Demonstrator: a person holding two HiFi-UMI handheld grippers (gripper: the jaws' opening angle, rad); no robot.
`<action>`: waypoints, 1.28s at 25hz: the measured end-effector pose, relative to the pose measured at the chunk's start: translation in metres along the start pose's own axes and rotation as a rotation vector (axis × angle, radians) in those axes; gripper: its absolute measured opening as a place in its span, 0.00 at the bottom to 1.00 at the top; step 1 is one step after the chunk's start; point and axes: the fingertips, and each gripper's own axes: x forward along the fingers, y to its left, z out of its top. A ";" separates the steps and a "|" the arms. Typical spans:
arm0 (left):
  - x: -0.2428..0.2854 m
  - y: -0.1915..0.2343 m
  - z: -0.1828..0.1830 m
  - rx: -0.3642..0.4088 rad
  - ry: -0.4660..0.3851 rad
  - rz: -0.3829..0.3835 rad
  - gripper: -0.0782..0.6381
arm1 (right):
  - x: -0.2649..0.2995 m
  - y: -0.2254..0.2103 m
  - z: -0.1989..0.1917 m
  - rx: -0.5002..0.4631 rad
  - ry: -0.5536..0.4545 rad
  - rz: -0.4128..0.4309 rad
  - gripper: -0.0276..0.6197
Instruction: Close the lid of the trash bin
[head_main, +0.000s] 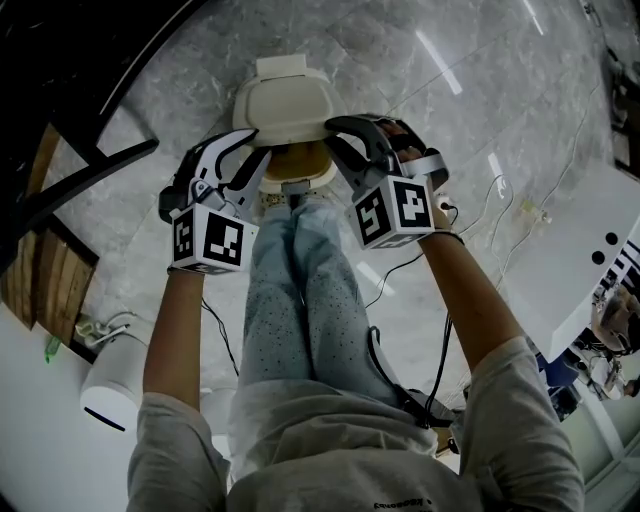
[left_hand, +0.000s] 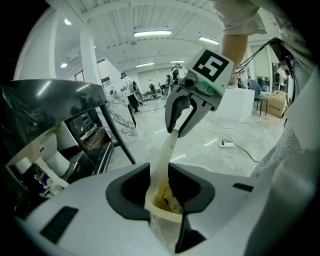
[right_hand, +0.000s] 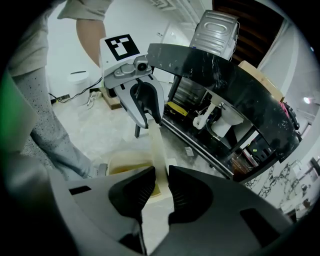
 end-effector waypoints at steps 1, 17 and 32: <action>0.000 -0.002 -0.001 0.003 0.001 0.001 0.27 | 0.000 0.002 -0.001 -0.004 0.000 0.000 0.19; 0.001 -0.049 -0.030 0.051 0.048 -0.042 0.27 | 0.008 0.055 -0.018 -0.089 0.026 0.031 0.21; 0.007 -0.080 -0.056 0.097 0.082 -0.055 0.27 | 0.022 0.091 -0.034 -0.107 0.040 0.052 0.23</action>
